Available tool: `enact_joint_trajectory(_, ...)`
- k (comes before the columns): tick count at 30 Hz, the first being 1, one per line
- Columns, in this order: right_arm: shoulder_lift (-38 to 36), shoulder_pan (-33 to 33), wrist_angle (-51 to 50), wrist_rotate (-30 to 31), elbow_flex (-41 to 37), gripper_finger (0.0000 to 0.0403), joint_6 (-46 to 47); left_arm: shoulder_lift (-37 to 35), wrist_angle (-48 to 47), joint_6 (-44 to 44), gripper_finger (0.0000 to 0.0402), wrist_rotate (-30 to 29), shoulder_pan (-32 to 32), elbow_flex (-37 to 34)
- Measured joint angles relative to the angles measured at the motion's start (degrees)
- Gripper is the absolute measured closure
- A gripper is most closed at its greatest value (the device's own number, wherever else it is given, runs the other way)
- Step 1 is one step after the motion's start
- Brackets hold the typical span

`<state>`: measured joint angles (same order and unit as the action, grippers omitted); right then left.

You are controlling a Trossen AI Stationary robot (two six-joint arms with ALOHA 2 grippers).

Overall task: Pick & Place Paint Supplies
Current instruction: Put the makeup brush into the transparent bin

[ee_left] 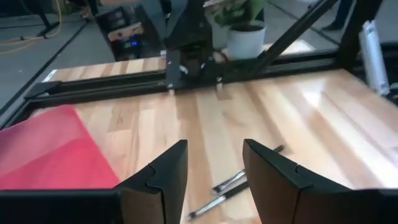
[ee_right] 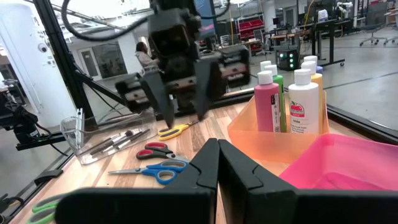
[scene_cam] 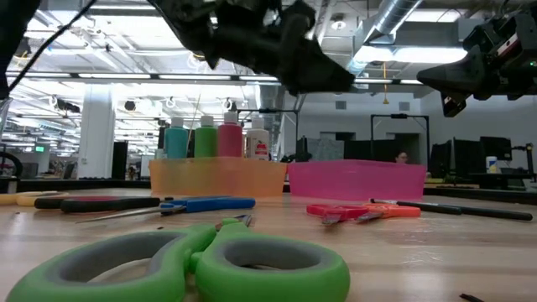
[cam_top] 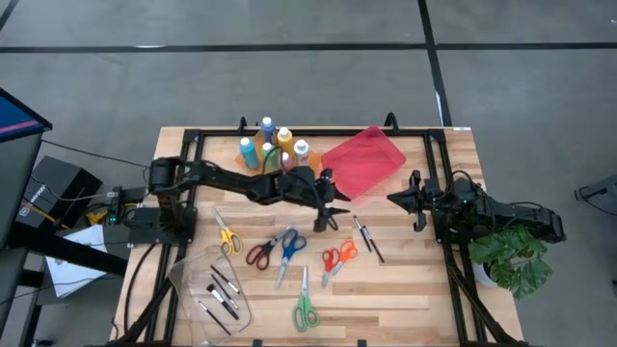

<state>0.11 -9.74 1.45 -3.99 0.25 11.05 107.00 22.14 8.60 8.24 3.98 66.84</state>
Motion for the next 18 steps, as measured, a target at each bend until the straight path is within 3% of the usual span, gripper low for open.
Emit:
enact_joint_trajectory(6, 0.0, 0.0, 0.0, 0.0, 0.0, 0.0403, 0.0, 5.4, 1.9, 3.0, 0.0252, 6.8, 2.0, 2.1)
enact_joint_trajectory(18, 0.0, 0.0, 0.0, 0.0, 0.0, 0.0403, 0.0, 12.3, 10.3, 3.2, 0.0252, 7.0, 3.1, 3.0)
